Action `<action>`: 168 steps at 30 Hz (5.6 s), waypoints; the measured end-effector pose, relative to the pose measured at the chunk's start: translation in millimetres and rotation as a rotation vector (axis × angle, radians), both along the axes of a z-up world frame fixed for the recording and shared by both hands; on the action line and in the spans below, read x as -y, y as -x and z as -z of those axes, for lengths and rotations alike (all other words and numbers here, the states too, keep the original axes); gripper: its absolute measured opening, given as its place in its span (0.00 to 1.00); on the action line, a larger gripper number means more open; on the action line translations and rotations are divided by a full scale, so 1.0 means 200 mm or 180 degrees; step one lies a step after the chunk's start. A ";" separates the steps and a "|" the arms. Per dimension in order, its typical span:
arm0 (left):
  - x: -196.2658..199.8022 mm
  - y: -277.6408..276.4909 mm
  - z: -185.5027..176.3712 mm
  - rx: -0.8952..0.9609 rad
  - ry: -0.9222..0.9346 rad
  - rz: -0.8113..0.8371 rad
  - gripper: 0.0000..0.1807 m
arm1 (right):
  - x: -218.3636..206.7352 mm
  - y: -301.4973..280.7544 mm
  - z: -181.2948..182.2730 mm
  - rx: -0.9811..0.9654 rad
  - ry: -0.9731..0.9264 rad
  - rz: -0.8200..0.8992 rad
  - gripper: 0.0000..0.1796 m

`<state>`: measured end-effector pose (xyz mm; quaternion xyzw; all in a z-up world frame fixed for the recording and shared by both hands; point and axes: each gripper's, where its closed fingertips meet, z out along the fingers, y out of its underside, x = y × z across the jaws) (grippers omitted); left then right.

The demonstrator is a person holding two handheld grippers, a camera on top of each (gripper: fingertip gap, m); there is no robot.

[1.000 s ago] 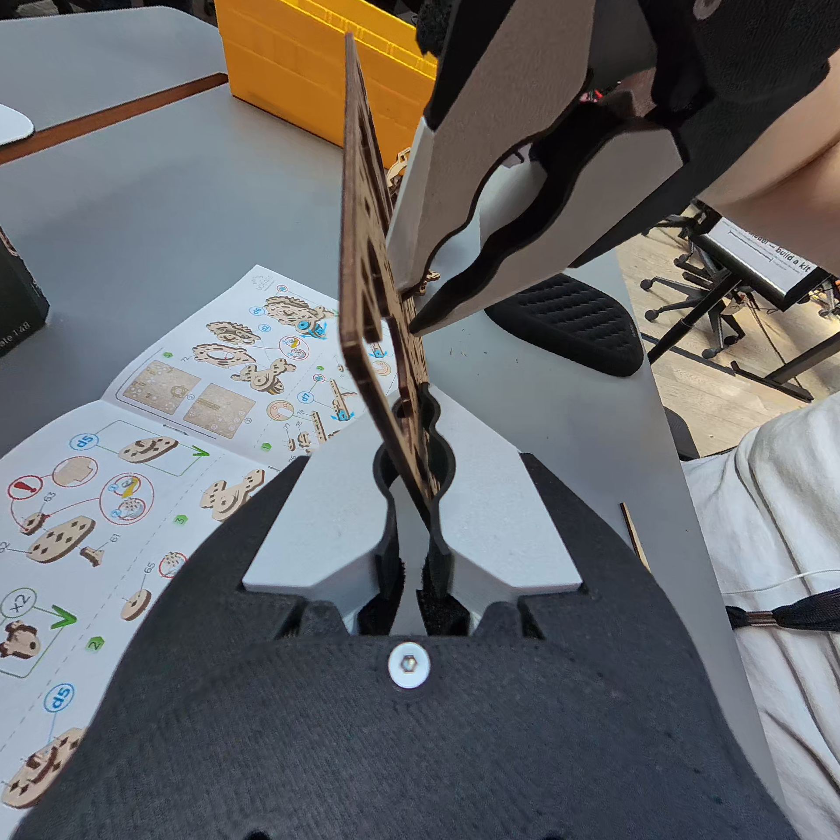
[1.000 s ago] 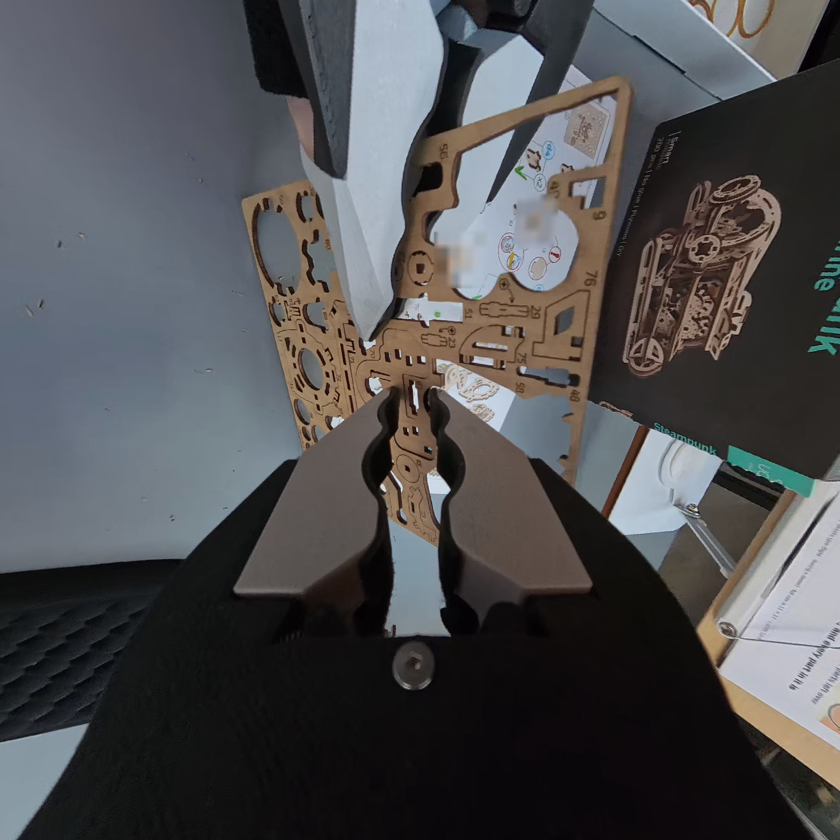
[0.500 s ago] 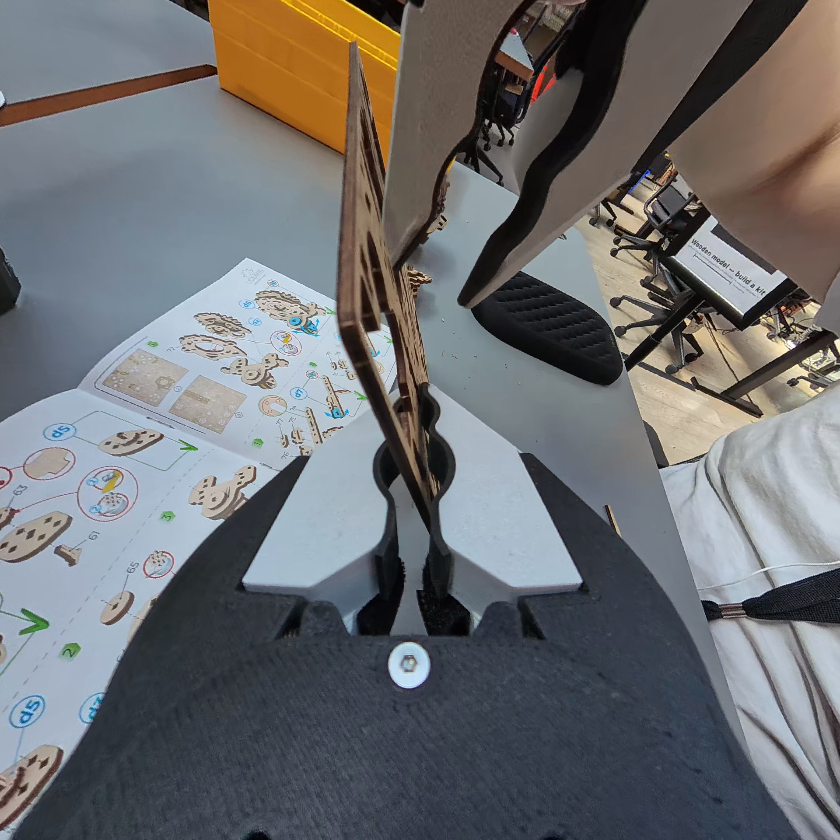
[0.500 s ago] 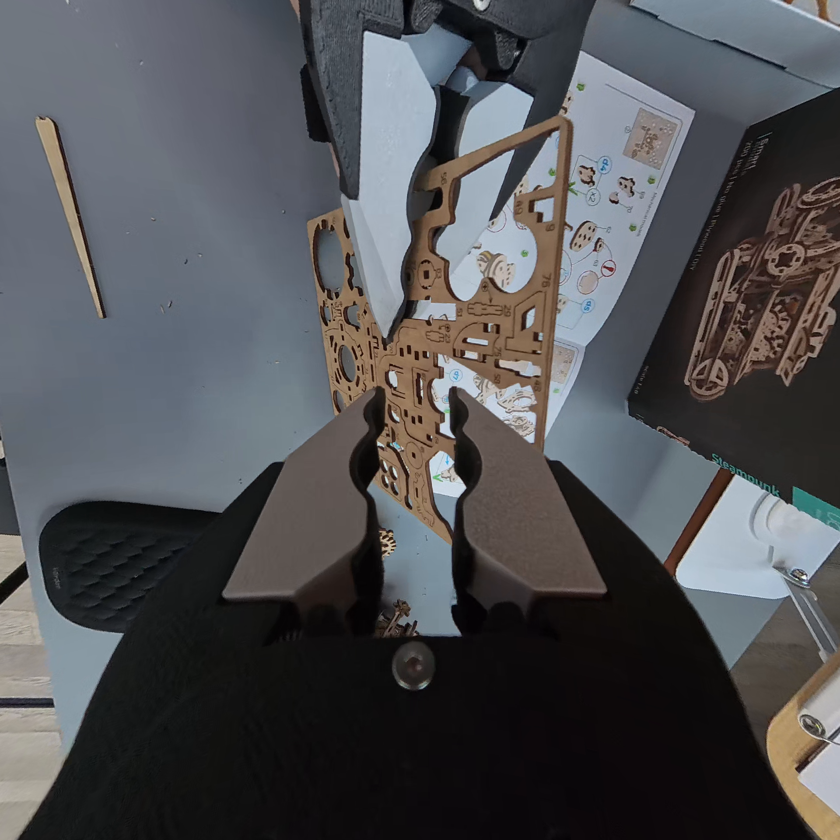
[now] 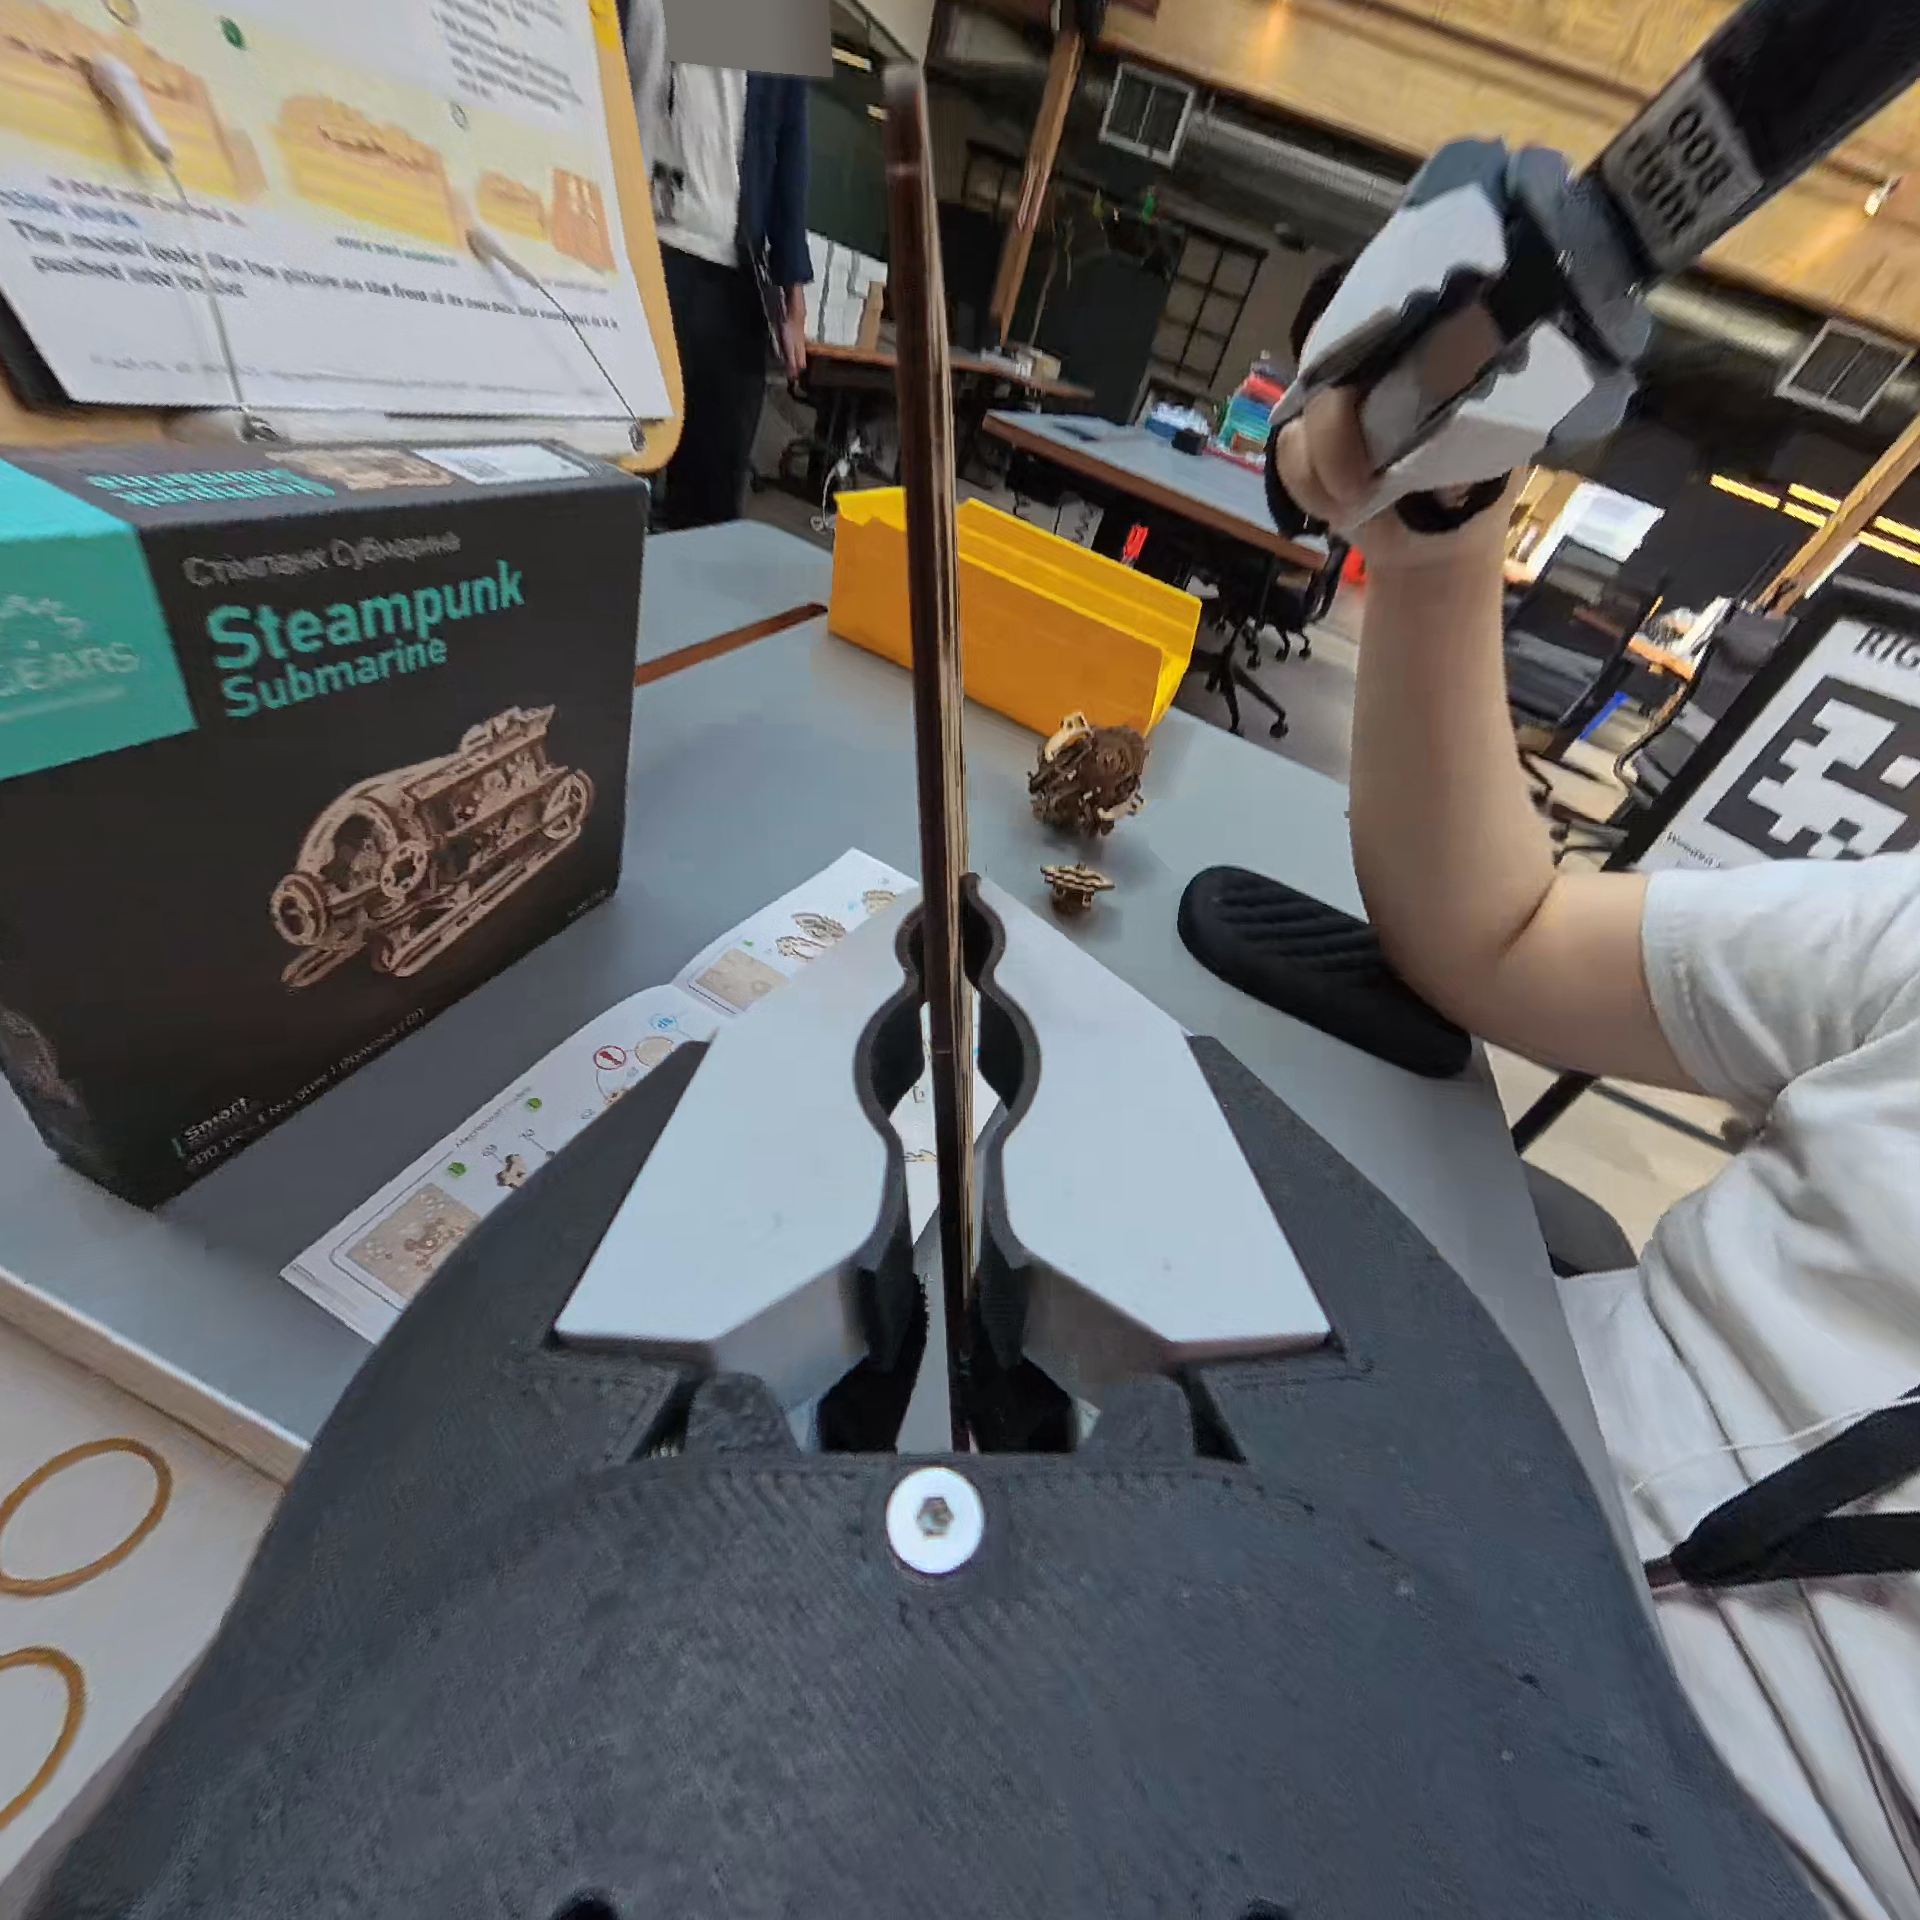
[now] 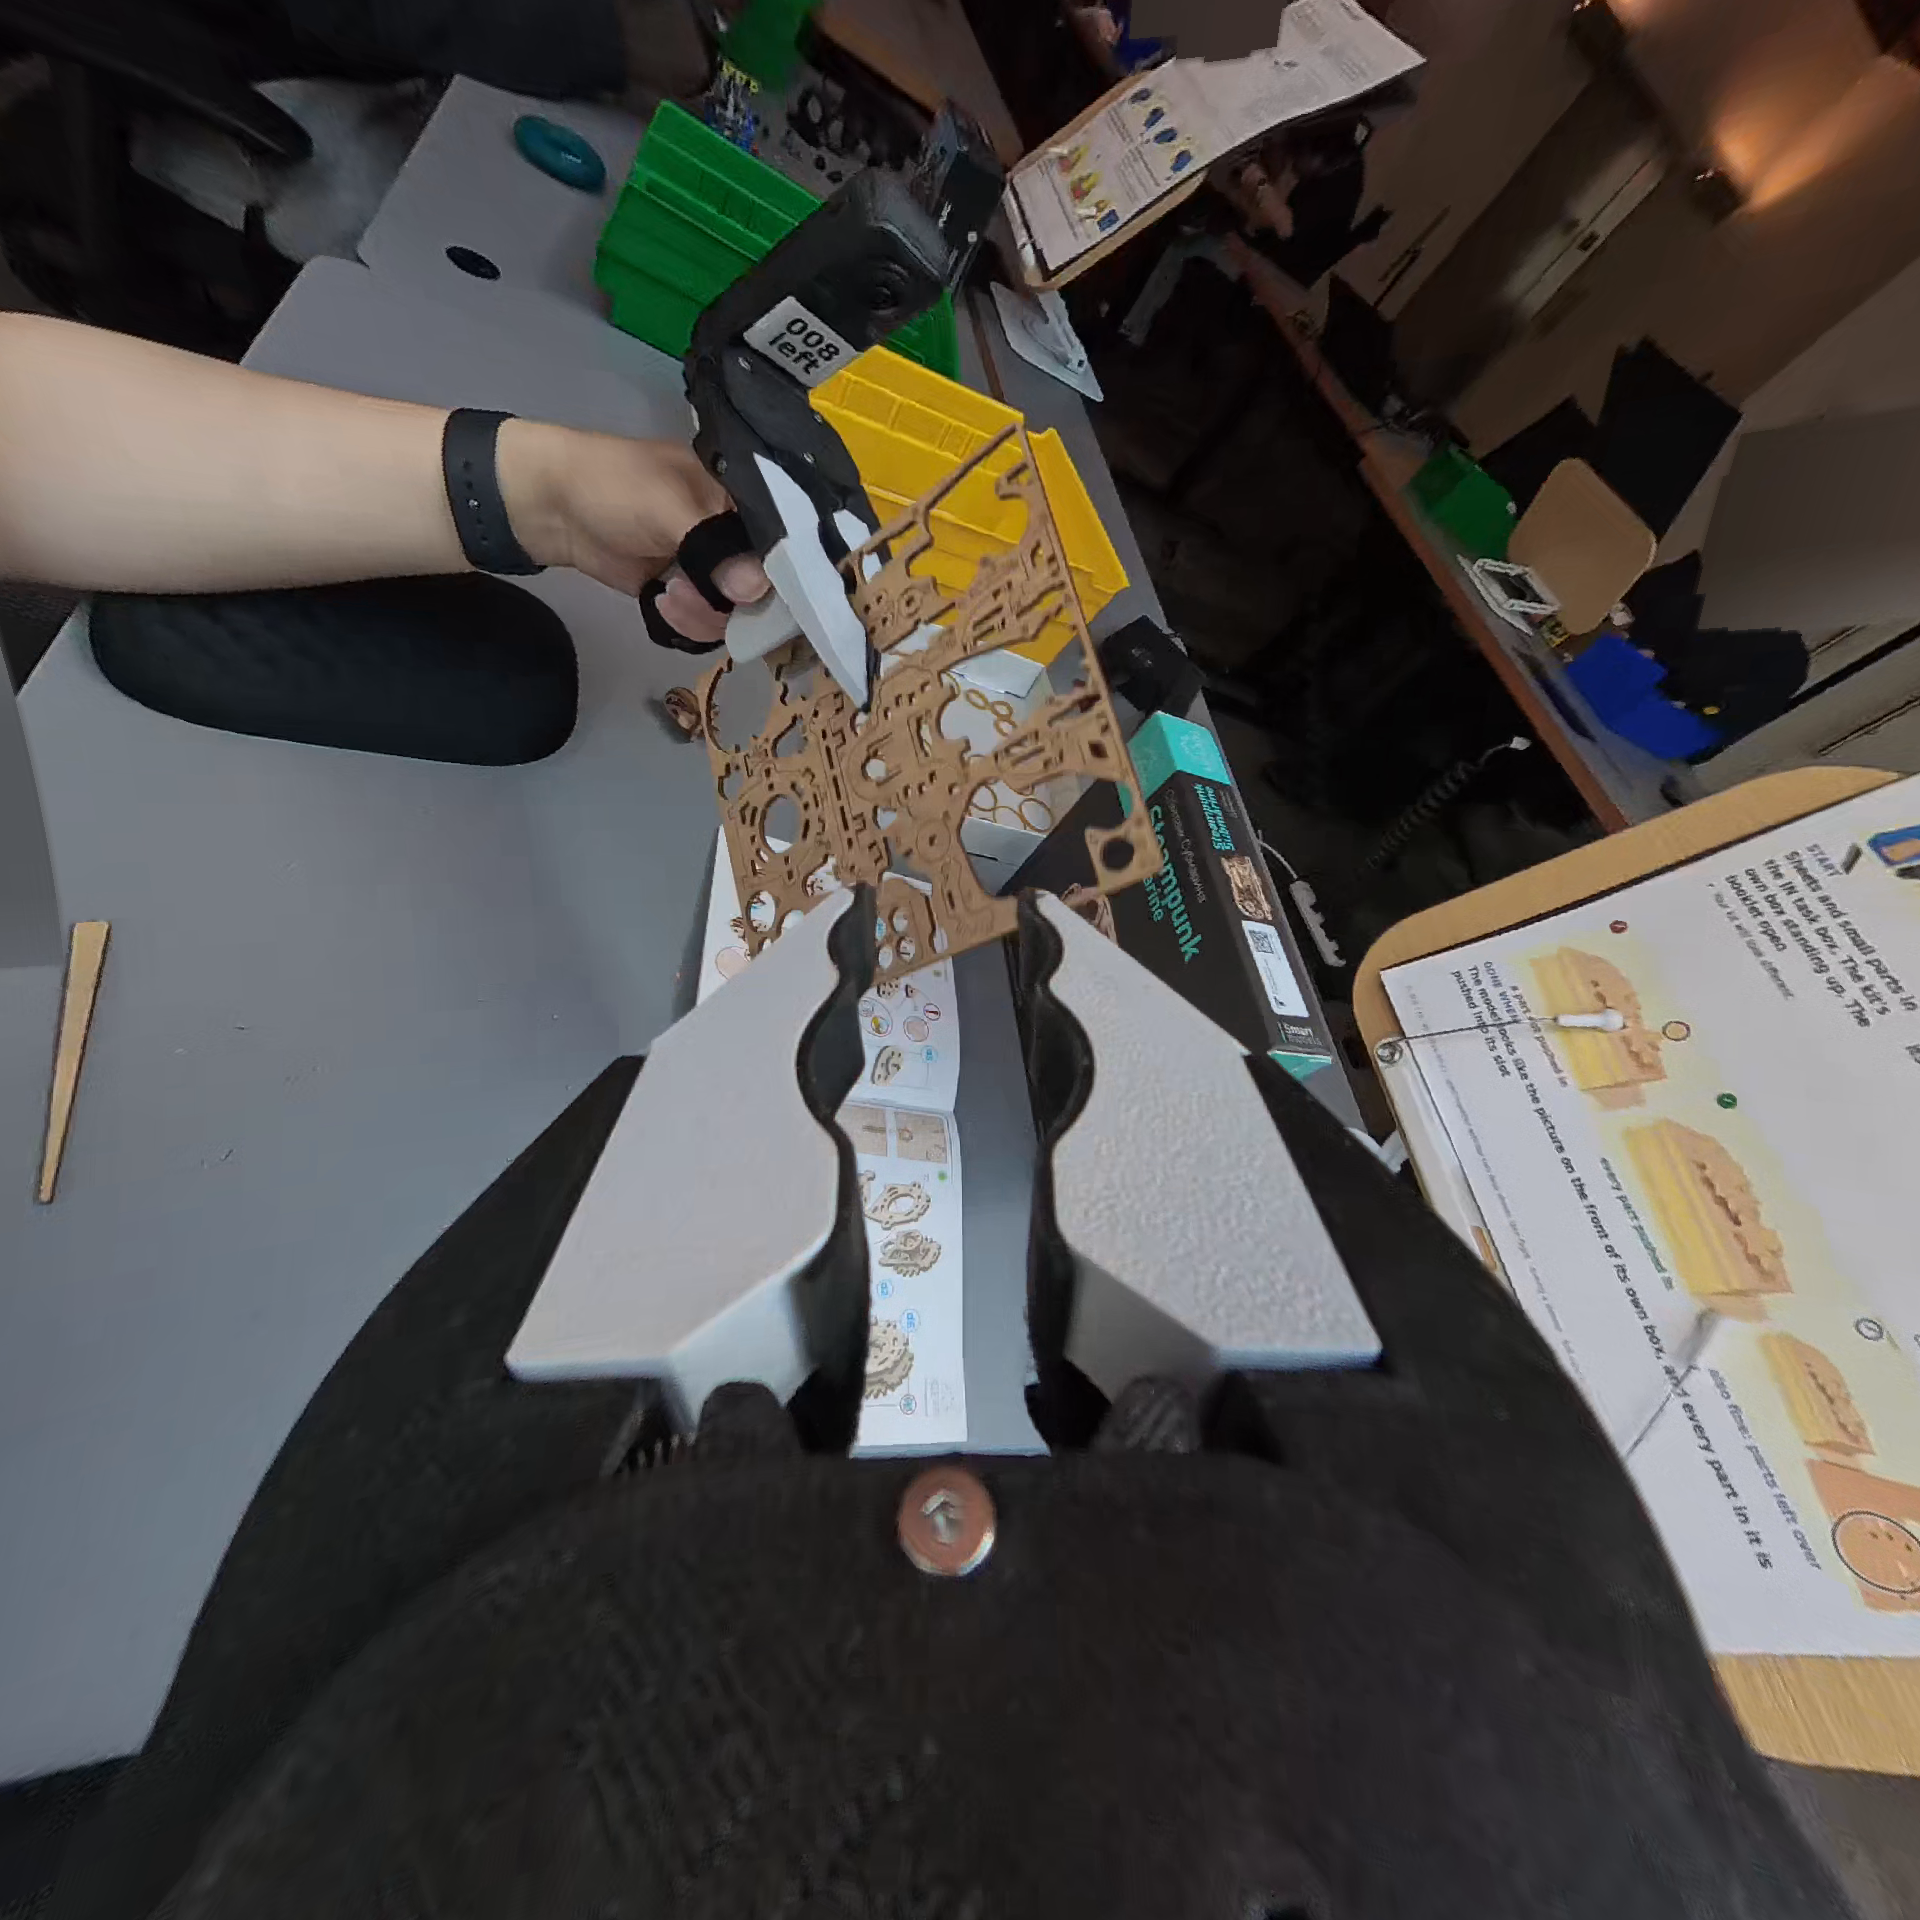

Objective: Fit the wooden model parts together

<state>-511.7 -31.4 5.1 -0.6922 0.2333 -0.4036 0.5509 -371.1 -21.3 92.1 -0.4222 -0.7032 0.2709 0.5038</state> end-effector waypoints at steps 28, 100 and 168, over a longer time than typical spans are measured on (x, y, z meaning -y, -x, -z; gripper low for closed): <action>-0.03 0.24 -0.10 0.0950 -0.0219 -0.0240 0.00 | -0.34 -0.04 0.23 0.0152 0.0688 0.0338 0.14; 0.06 -0.22 -0.08 0.0747 0.0038 0.0524 0.00 | -0.03 0.33 0.27 -0.0233 0.3239 -0.1018 0.00; 0.04 0.31 -0.27 0.1491 -0.0638 -0.0252 0.00 | -0.29 0.28 0.22 -0.0779 0.2434 -0.0240 0.11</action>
